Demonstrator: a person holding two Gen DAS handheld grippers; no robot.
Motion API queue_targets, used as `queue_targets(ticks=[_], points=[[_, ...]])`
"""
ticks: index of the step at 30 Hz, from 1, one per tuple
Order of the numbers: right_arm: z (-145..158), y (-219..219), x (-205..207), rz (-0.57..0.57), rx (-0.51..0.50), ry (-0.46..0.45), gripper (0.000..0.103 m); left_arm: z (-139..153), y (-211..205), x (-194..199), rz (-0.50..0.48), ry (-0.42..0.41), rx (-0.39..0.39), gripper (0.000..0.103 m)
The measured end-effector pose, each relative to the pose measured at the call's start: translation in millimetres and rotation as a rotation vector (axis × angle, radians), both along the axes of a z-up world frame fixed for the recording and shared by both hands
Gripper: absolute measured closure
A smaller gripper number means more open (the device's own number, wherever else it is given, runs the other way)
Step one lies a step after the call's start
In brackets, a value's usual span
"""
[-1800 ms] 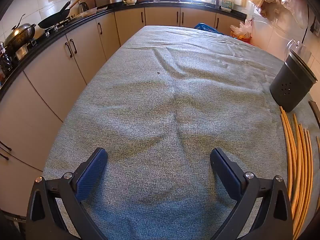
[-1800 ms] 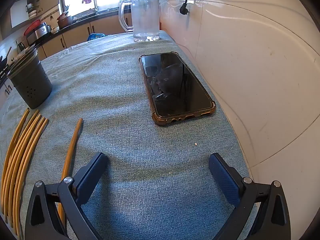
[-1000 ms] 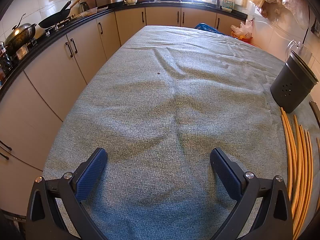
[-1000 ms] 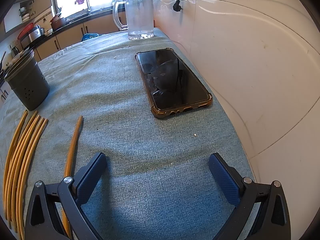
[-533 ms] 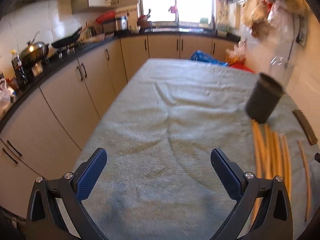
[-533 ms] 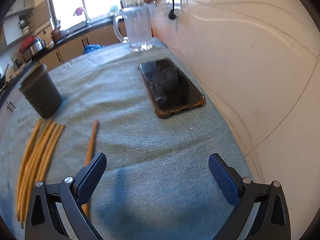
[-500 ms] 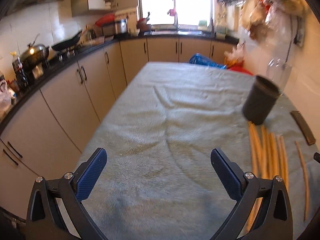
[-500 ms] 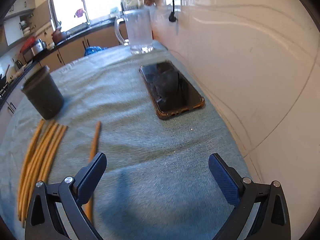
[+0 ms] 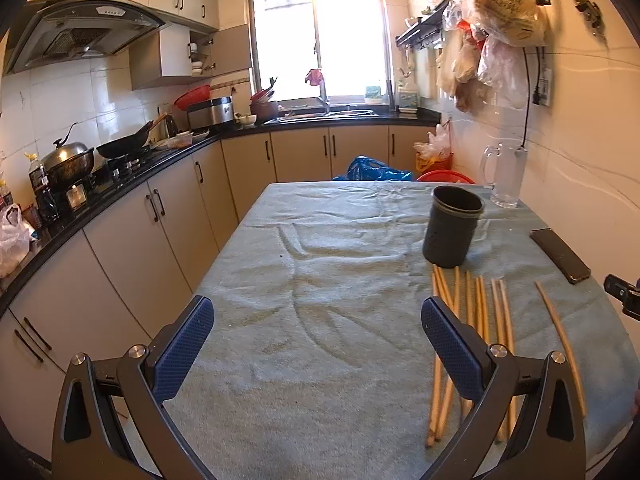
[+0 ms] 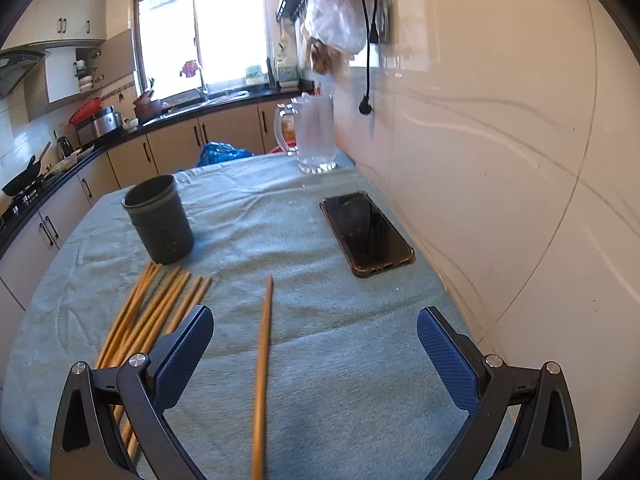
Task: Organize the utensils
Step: 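Move both tools toward the loose wooden chopsticks beside the black holder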
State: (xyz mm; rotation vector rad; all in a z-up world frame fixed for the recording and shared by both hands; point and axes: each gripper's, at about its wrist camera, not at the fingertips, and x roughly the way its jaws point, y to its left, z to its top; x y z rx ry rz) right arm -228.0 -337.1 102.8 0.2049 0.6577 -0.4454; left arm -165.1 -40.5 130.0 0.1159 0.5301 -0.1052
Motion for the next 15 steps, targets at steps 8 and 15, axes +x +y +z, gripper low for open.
queue_targets(ticks=[8,15], points=[[16.6,24.8,-12.9,0.014,-0.033,-0.054,0.000,7.4,-5.2,-21.0,0.001,-0.085,0.049,0.000],[29.2,46.6,-40.1,0.021,-0.053,-0.179,0.000,9.0,-3.5,-30.9,0.001,-0.094,0.045,0.000]])
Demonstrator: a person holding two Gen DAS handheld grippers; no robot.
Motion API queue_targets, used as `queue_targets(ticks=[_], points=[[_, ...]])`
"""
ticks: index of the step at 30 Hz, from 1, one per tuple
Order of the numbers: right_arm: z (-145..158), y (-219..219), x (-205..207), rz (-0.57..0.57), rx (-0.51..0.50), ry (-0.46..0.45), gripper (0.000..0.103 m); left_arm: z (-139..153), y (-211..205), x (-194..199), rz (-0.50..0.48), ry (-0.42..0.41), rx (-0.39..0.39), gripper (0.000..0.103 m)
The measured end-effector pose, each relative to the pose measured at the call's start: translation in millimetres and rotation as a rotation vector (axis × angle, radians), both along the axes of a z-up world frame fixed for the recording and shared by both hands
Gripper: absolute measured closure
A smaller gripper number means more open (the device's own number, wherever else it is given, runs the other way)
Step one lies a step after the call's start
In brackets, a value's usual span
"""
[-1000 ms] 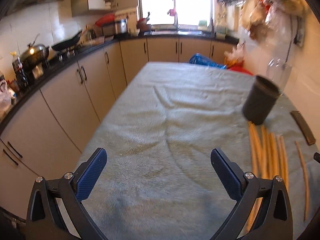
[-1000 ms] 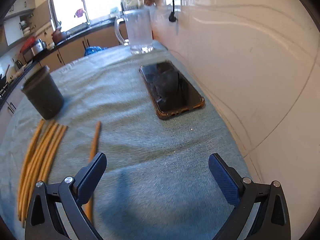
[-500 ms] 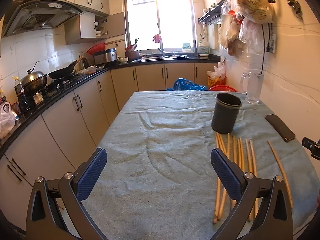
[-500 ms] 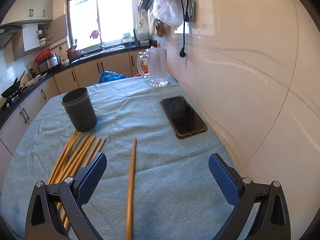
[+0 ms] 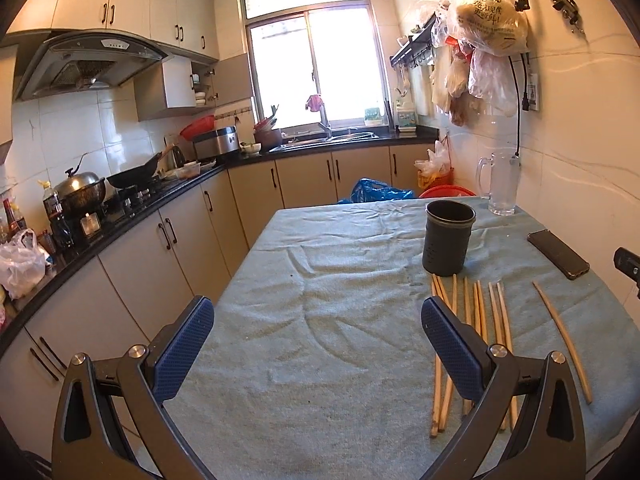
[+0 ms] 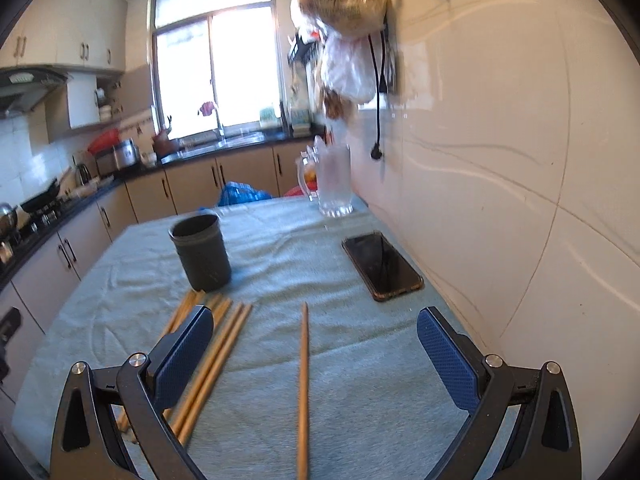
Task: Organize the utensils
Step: 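Move both tools toward the loose wooden chopsticks beside the black holder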
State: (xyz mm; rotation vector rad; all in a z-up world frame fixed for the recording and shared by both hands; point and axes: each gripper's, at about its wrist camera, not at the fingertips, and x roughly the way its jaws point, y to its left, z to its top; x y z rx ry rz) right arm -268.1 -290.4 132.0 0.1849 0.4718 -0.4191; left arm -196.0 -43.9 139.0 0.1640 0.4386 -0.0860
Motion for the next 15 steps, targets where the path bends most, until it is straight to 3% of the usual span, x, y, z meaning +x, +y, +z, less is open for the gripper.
queue_targets(ticks=[6,15], points=[[0.8,24.8,-11.7,0.044,-0.051,-0.036,0.000,-4.6,3.3,-5.6,0.009,0.004,-0.021,0.000],[-7.5,43.8,-10.1,0.093,-0.074,0.002,0.000,-10.5,10.0,-8.0,0.023,0.026,-0.033,0.000]])
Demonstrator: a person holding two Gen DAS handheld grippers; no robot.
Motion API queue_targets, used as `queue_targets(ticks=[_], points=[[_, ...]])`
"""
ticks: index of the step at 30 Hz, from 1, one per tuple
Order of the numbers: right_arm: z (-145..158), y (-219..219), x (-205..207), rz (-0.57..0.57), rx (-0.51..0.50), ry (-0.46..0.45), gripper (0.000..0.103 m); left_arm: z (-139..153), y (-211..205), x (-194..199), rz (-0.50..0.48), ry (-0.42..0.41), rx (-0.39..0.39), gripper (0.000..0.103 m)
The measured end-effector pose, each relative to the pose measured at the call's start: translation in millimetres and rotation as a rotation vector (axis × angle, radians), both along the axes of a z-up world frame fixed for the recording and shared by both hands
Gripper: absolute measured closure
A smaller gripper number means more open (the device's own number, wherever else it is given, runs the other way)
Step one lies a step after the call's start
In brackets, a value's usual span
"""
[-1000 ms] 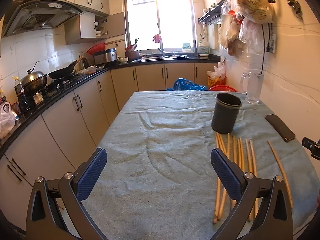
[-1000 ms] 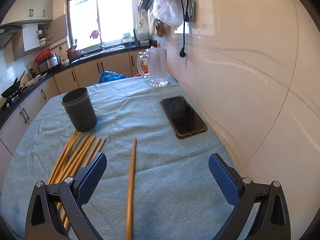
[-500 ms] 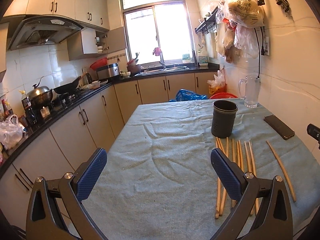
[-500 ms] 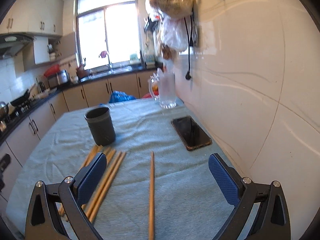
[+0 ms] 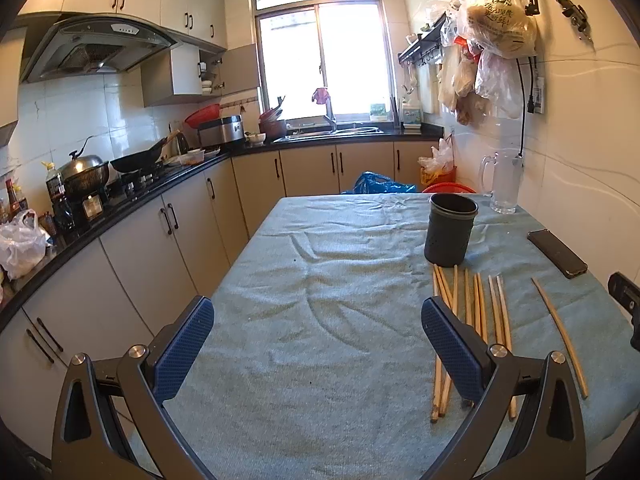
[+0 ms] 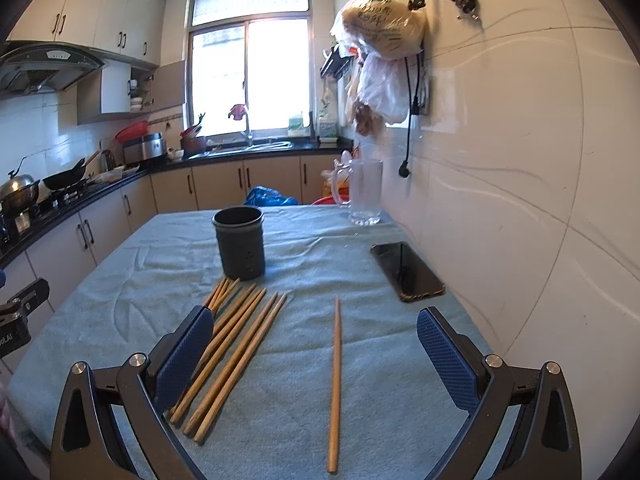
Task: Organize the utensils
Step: 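Move both tools toward the loose wooden chopsticks beside the black holder, then close the left tool on one chopstick while the right tool grasps another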
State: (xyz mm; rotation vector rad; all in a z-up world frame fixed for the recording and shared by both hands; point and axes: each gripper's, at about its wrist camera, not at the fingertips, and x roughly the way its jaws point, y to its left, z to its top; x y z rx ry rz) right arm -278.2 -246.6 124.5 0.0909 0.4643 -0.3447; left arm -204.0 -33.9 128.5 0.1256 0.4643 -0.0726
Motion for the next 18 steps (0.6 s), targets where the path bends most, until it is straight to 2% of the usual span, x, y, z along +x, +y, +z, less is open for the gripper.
queue_targets(ticks=[13,18], points=[[-17.2,-5.3,13.4,0.004,0.021,0.066,0.000,-26.3,-1.4,22.6,0.005,0.098,0.045,0.000],[-32.0,-21.2,25.1,-0.004,0.058,0.118,0.000,-36.7,-6.8,42.0,-0.035,0.160,0.045,0.000]])
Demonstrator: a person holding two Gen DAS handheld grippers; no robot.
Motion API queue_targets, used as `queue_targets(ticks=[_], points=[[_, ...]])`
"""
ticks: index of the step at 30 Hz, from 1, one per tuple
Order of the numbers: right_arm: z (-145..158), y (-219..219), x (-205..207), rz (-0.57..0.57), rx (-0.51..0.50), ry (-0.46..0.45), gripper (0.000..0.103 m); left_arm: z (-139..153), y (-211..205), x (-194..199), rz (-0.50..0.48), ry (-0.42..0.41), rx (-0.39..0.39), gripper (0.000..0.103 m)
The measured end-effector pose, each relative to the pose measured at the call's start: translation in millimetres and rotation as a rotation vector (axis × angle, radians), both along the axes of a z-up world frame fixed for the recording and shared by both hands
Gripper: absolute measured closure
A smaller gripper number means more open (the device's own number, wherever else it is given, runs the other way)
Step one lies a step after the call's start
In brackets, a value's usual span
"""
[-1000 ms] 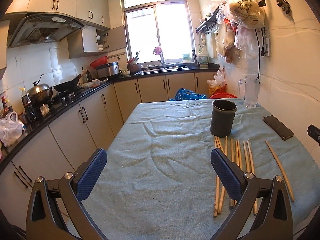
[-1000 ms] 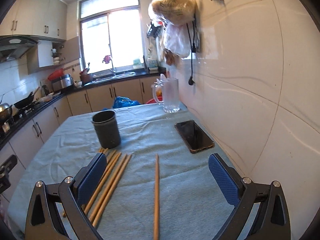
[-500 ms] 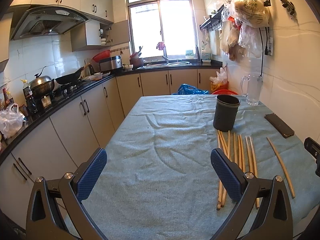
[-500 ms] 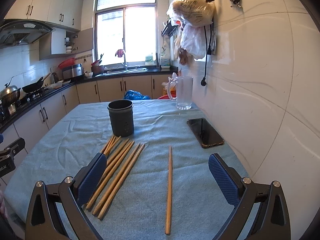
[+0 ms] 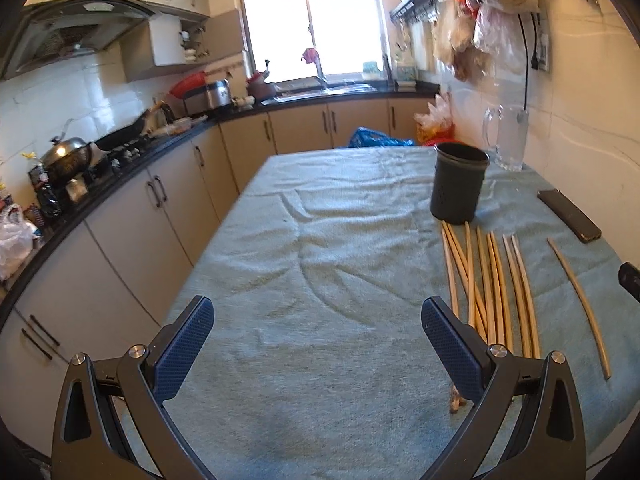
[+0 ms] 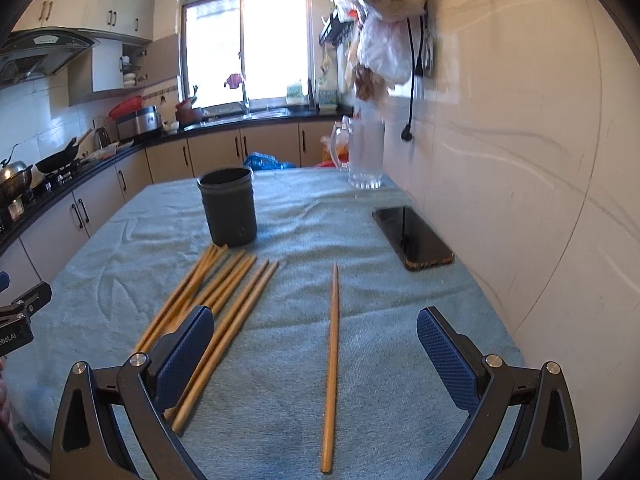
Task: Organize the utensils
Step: 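Close the left tool on one chopstick while the right tool grasps another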
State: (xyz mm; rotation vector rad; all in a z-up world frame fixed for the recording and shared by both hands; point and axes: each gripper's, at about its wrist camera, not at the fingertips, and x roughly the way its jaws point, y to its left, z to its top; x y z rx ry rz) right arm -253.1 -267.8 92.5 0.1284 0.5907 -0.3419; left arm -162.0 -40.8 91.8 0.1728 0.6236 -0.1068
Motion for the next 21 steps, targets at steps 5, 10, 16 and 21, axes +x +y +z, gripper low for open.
queue_targets(ticks=[5,10,16,21], points=[[-14.4,-23.1,16.9,0.020,0.038,0.080,0.004,-13.4,-16.1,31.0,-0.091,0.108,-0.024,0.001],[-31.4,-44.4,37.7,0.054,0.121,0.171,0.019,-33.6,-45.4,69.5,-0.191,0.272,-0.047,0.027],[-44.5,-56.5,53.8,0.070,0.169,0.215,0.024,-60.7,-78.2,110.5,-0.256,0.420,-0.087,0.053],[-53.6,-59.7,64.7,0.072,0.184,0.245,0.025,-72.9,-94.9,124.6,-0.298,0.467,-0.102,0.062]])
